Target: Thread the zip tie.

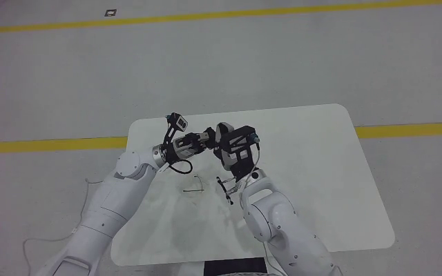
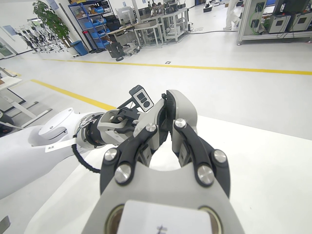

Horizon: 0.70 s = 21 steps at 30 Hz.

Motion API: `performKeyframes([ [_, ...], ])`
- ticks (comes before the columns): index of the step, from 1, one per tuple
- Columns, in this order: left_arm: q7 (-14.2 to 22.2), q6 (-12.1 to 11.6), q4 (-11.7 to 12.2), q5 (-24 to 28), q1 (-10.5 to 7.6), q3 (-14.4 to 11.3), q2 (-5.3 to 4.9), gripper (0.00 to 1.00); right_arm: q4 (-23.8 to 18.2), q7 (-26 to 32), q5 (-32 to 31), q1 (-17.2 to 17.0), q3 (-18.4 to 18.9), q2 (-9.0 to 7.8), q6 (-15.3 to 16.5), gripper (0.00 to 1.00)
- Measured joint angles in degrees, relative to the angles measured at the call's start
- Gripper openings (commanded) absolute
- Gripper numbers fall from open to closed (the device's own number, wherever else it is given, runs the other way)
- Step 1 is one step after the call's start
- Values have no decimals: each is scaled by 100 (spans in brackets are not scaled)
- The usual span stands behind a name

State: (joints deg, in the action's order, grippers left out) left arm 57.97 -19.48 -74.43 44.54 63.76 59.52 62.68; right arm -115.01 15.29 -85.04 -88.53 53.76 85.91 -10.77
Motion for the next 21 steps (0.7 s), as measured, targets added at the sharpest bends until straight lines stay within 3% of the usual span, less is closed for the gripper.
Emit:
performKeyframes([
  [14,0,0,0,0,0,0,0,0,155,61,-140,13,-14,0,-75,0],
  [15,0,0,0,0,0,0,0,0,157,61,-137,13,-15,1,-78,100],
  [21,0,0,0,0,0,0,0,0,3,-8,-271,-131,37,-29,-35,100],
])
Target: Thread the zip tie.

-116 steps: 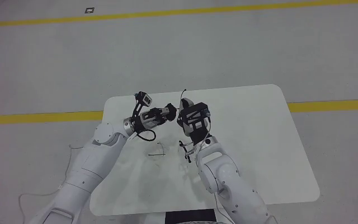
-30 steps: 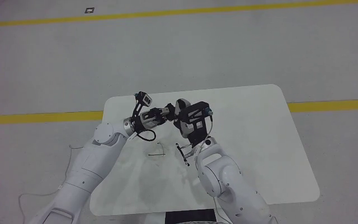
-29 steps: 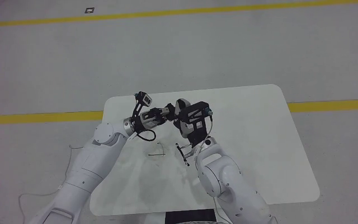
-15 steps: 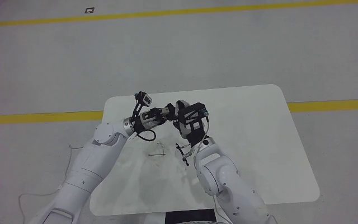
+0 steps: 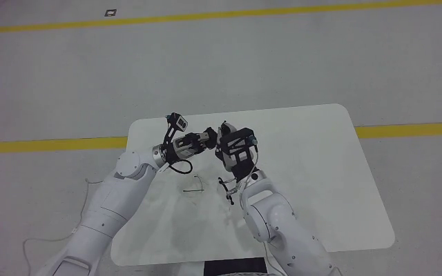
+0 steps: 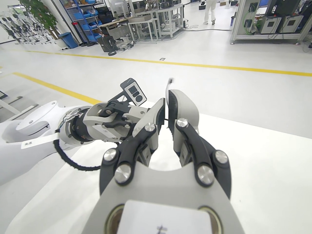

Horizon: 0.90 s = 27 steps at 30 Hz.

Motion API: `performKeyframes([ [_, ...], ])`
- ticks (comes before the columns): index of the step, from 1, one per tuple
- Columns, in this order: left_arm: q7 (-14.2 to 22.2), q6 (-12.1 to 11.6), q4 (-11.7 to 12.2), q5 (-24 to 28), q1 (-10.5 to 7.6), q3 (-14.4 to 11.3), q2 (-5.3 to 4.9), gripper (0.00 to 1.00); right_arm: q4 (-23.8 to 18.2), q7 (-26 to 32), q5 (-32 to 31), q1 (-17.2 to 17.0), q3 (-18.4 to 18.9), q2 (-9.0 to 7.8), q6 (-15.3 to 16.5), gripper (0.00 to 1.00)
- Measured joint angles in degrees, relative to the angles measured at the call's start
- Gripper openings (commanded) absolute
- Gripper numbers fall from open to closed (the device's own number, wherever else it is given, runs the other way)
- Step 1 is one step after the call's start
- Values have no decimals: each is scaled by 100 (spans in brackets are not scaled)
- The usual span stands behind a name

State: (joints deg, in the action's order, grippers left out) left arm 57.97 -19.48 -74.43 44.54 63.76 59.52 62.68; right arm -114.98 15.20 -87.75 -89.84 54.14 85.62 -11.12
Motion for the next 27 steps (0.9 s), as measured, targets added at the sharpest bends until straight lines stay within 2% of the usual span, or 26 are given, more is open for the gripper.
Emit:
performKeyframes([
  [7,0,0,0,0,0,0,0,0,-449,-410,-194,-518,340,-126,365,100],
  [16,-33,35,-11,35,18,3,5,0,-464,-460,-221,-528,365,-138,410,100],
  [18,-173,280,-59,344,78,54,21,0,-427,-496,-221,-489,417,-160,454,100],
  [21,-292,948,-8,1288,153,246,19,0,-311,-583,-221,-269,642,-340,851,100],
  [23,-237,1434,32,1878,197,399,5,0,-279,-585,-221,-120,756,-540,1111,100],
  [27,-109,2227,95,2336,241,606,-45,0,-286,-585,-221,90,693,-932,1260,100],
])
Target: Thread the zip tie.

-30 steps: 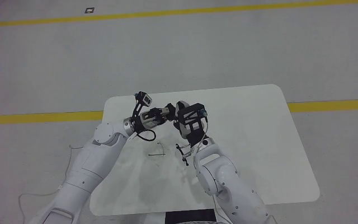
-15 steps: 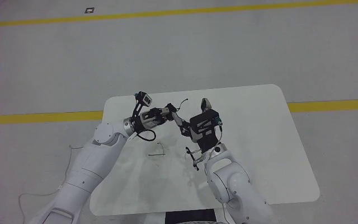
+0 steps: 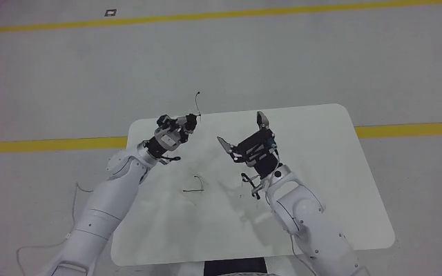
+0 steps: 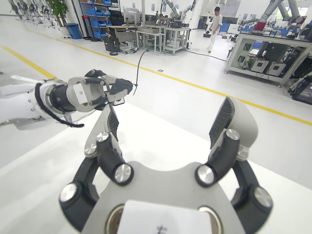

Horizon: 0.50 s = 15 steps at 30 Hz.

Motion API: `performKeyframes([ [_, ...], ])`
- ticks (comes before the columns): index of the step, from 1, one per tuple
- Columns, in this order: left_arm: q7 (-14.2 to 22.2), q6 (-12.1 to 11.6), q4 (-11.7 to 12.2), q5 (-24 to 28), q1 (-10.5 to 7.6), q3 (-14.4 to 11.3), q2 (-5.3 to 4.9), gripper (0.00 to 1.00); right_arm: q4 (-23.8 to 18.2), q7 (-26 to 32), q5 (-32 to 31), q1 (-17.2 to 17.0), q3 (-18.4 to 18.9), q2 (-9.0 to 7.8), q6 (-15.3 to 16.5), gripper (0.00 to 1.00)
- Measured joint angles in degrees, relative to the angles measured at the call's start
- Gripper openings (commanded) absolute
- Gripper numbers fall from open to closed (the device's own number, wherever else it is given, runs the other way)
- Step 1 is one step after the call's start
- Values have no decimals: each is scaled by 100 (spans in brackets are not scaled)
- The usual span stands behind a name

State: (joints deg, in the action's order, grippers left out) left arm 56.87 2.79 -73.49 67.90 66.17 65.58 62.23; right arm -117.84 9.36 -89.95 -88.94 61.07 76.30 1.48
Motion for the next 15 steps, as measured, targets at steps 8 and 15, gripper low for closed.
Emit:
performKeyframes([
  [8,-98,323,-33,-86,-24,152,-46,0,89,109,0,270,-167,-299,95,100],
  [15,-419,1141,-102,717,95,84,4,0,205,7,0,314,-156,-318,158,100],
])
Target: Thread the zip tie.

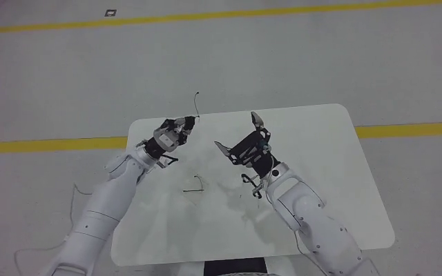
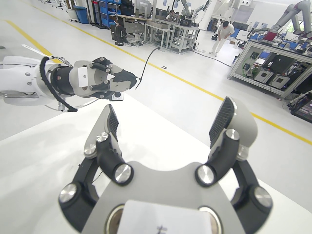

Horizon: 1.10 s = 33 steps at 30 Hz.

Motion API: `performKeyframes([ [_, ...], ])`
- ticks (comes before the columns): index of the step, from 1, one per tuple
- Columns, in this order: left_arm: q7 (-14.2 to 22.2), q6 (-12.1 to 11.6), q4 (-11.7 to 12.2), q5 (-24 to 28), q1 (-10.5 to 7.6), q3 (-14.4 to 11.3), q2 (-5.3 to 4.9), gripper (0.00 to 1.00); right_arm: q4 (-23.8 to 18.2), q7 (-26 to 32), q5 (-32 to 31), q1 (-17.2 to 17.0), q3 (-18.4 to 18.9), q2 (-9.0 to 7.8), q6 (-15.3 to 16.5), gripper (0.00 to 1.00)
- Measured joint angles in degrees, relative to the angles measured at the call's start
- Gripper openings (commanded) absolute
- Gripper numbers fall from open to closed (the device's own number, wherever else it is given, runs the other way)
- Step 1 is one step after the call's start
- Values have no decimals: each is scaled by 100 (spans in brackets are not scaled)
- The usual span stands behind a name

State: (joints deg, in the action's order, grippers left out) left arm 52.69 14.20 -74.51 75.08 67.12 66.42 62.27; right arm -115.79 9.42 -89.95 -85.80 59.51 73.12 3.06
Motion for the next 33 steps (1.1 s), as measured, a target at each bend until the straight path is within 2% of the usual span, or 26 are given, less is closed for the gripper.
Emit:
performKeyframes([
  [2,-247,486,-13,424,42,-36,15,0,99,-70,0,59,-12,-27,18,100],
  [3,-327,634,-21,620,61,-77,21,0,146,-95,0,88,-27,-42,18,100],
  [4,-429,681,-20,893,85,-169,23,0,214,-124,0,135,-56,-67,18,100],
  [7,-550,524,-2,1539,89,-423,6,0,420,-116,0,301,-183,-159,26,100],
  [8,-530,520,16,1586,104,-464,10,0,454,-92,0,327,-231,-184,-16,100],
  [10,-507,525,33,1507,100,-470,23,0,469,-62,0,322,-290,-205,-118,100],
  [17,-517,526,26,1487,91,-462,24,0,466,-64,1,316,-287,-202,-117,100],
  [19,-608,510,7,1486,159,-462,49,0,530,-65,1,353,-301,-204,-64,100],
  [21,-585,525,-9,1487,310,-418,137,0,616,-101,1,434,-349,-209,-39,100],
  [25,-584,528,-5,1488,549,-292,410,0,860,-243,0,713,-568,-244,-143,100],
  [31,-615,528,-10,1488,732,-70,763,0,1252,-424,0,1086,-968,-285,-588,100],
  [33,-654,528,-26,1488,769,11,853,0,1338,-455,0,1143,-1052,-302,-746,100],
])
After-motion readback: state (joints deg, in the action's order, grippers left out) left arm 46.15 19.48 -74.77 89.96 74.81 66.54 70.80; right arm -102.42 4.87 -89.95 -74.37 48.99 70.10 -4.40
